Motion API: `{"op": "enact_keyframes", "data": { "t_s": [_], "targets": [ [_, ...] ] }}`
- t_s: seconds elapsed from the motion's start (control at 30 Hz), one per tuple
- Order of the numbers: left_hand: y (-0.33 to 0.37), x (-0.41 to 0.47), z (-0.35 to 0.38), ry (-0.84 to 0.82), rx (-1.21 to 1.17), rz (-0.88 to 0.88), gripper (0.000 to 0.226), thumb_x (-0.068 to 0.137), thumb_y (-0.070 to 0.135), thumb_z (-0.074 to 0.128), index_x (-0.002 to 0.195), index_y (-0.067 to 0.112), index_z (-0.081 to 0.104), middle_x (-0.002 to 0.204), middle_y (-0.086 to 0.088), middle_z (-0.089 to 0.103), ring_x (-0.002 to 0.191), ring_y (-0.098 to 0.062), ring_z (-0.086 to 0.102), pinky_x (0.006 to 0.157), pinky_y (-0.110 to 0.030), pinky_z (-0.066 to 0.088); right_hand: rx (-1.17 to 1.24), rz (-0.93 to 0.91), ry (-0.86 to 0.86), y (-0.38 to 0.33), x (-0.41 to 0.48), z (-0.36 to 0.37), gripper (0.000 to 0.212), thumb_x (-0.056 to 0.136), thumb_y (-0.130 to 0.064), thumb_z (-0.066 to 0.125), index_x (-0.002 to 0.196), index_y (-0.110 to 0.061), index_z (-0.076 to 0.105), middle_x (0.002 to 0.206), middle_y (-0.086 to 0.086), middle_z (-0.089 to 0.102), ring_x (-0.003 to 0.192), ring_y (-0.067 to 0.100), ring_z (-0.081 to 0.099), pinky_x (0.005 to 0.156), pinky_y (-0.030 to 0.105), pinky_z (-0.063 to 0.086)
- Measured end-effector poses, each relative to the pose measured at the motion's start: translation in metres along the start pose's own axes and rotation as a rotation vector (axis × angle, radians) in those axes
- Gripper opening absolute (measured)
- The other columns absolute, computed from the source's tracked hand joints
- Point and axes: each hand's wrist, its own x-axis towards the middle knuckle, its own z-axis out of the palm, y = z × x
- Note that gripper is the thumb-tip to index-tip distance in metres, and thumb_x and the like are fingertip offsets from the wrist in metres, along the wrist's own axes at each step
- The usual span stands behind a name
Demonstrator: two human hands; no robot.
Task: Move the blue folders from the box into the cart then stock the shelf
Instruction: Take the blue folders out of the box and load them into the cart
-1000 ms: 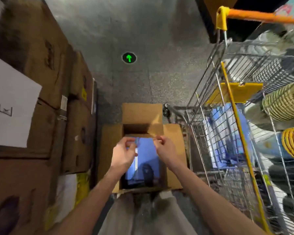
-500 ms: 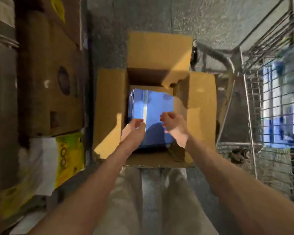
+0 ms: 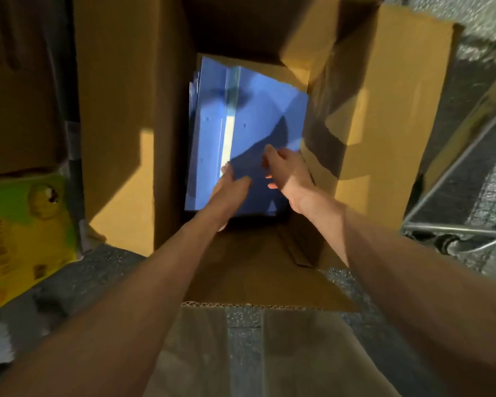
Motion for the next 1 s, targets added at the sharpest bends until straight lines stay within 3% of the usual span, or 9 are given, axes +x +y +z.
{"op": "enact_keyframes", "data": {
  "t_s": [0.07, 0.13, 0.2, 0.33, 0.43, 0.57, 0.7, 0.87, 1.0],
  "targets": [
    [-0.003, 0.003, 0.005, -0.014, 0.033, -0.003, 0.084, 0.086, 0.034, 0.053, 0.161, 0.030, 0.014, 0.167, 0.004, 0.019, 0.144, -0.026, 0.036, 0.114, -0.043, 0.037, -0.027, 0.002, -0.012, 0.004, 0.012, 0.005, 0.036, 0.097, -0.042, 0.047, 0.085, -0.013, 0.063, 0.100, 0.018, 0.070, 0.096, 0.037, 0.066, 0.087, 0.053, 0.056],
    [-0.003, 0.001, 0.006, -0.034, 0.048, 0.011, 0.089, 0.083, 0.033, 0.054, 0.161, 0.032, 0.010, 0.169, 0.009, 0.007, 0.148, -0.025, 0.029, 0.113, -0.041, 0.036, -0.037, 0.013, -0.009, 0.005, 0.021, 0.008, 0.036, 0.098, -0.041, 0.049, 0.089, -0.010, 0.065, 0.099, 0.015, 0.070, 0.095, 0.034, 0.066, 0.089, 0.052, 0.055],
    [-0.004, 0.001, 0.003, -0.070, 0.051, 0.016, 0.096, 0.076, 0.035, 0.055, 0.161, 0.034, 0.009, 0.169, 0.011, 0.007, 0.148, -0.025, 0.029, 0.113, -0.043, 0.036, -0.047, 0.024, -0.002, 0.005, 0.027, 0.009, 0.037, 0.099, -0.041, 0.050, 0.095, -0.008, 0.066, 0.099, 0.013, 0.070, 0.095, 0.032, 0.066, 0.090, 0.052, 0.055],
    [-0.005, 0.001, -0.009, -0.175, -0.020, 0.011, 0.087, 0.090, 0.016, 0.056, 0.162, 0.029, 0.009, 0.169, 0.009, 0.006, 0.154, -0.017, 0.016, 0.116, -0.036, 0.026, -0.073, -0.010, 0.037, 0.001, 0.034, 0.007, 0.031, 0.094, -0.046, 0.059, 0.095, -0.016, 0.061, 0.094, 0.006, 0.068, 0.094, 0.029, 0.066, 0.088, 0.044, 0.056],
    [0.002, -0.003, -0.014, -0.249, -0.048, -0.014, 0.088, 0.090, 0.014, 0.055, 0.162, 0.031, 0.006, 0.169, 0.011, 0.004, 0.155, -0.016, 0.012, 0.117, -0.035, 0.023, -0.086, -0.037, 0.057, -0.006, 0.033, 0.005, 0.056, 0.084, -0.053, 0.071, 0.120, -0.013, 0.058, 0.116, 0.004, 0.064, 0.105, 0.023, 0.063, 0.085, 0.031, 0.050],
    [0.013, -0.010, -0.002, -0.356, -0.096, -0.008, 0.095, 0.078, 0.019, 0.060, 0.160, 0.036, 0.014, 0.165, 0.009, 0.025, 0.147, -0.017, 0.031, 0.118, -0.036, 0.031, -0.121, -0.020, 0.083, -0.014, 0.046, 0.011, 0.095, 0.072, -0.064, 0.077, 0.143, -0.012, 0.041, 0.140, 0.007, 0.052, 0.127, 0.026, 0.052, 0.094, 0.032, 0.045],
    [0.023, -0.012, 0.013, -0.273, -0.122, 0.053, 0.061, 0.088, 0.007, 0.051, 0.147, 0.021, 0.048, 0.136, 0.005, 0.059, 0.126, -0.017, 0.055, 0.113, -0.040, 0.041, -0.176, -0.041, 0.058, -0.018, 0.059, 0.020, 0.117, 0.066, -0.072, 0.075, 0.153, -0.011, 0.027, 0.154, 0.009, 0.039, 0.140, 0.029, 0.040, 0.111, 0.042, 0.039],
    [0.013, -0.004, -0.013, -0.227, 0.000, 0.058, 0.064, 0.098, 0.009, 0.045, 0.158, 0.025, 0.029, 0.135, 0.015, 0.047, 0.123, -0.009, 0.046, 0.105, -0.032, 0.040, -0.216, -0.038, 0.040, -0.030, 0.070, 0.029, 0.131, 0.058, -0.074, 0.079, 0.154, -0.007, 0.020, 0.154, 0.012, 0.038, 0.138, 0.033, 0.041, 0.108, 0.050, 0.043],
    [-0.009, -0.001, -0.025, -0.221, 0.071, 0.036, 0.064, 0.099, 0.018, 0.047, 0.159, 0.026, 0.028, 0.158, 0.005, 0.039, 0.140, -0.015, 0.041, 0.108, -0.032, 0.039, -0.322, -0.026, 0.020, -0.029, 0.075, 0.033, 0.136, 0.061, -0.074, 0.077, 0.157, -0.007, 0.008, 0.159, 0.014, 0.028, 0.144, 0.035, 0.033, 0.111, 0.051, 0.039]
  ]
}}
